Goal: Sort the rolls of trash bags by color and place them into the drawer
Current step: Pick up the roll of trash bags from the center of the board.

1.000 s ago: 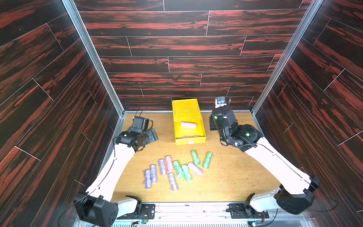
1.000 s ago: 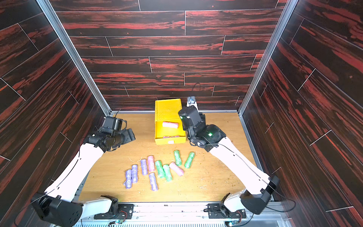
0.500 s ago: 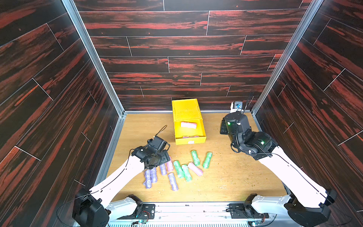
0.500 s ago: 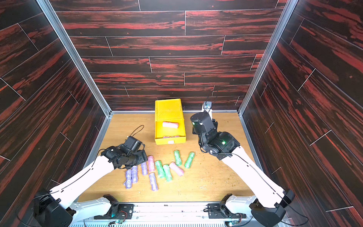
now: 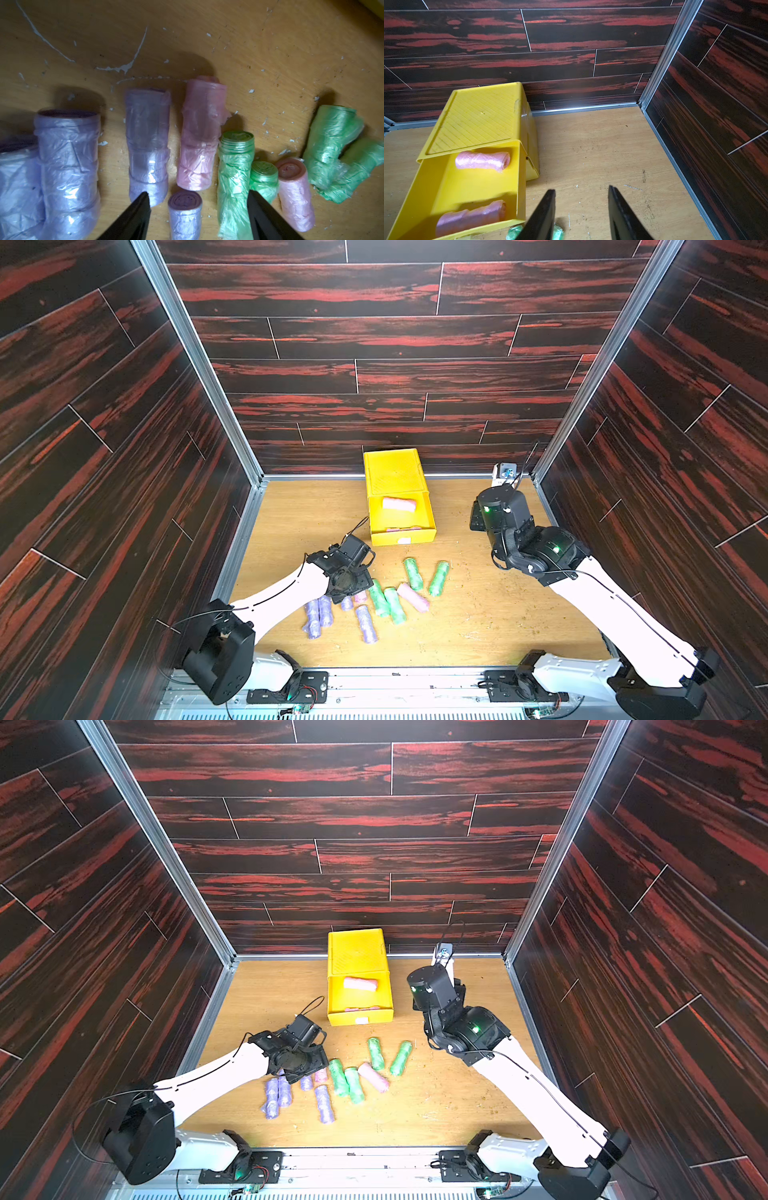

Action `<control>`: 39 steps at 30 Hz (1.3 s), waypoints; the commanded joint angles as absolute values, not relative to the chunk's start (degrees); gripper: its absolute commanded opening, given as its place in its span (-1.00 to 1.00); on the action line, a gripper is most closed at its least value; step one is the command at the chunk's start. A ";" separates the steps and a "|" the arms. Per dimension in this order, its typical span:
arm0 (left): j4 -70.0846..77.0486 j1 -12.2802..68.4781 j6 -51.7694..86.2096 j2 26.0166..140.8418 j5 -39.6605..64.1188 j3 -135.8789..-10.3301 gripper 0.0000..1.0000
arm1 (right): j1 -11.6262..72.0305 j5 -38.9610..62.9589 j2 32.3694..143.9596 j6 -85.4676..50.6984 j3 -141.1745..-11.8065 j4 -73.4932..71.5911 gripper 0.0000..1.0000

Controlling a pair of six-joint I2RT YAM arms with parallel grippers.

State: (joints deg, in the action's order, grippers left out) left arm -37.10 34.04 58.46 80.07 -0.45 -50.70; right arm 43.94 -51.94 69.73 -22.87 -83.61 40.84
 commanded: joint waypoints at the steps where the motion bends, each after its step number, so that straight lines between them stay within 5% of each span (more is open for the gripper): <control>1: -35.52 34.19 57.37 82.15 -0.88 -50.80 0.54 | 43.64 -52.76 69.08 -22.30 -83.06 39.55 -0.11; 13: -33.49 34.01 55.03 87.65 -0.81 -51.50 0.19 | 43.54 -53.51 69.04 -22.15 -82.00 39.59 -0.11; 39: -33.49 29.90 49.98 93.29 -0.09 -54.22 -0.13 | 42.99 -54.04 69.15 -21.99 -80.95 38.99 -0.11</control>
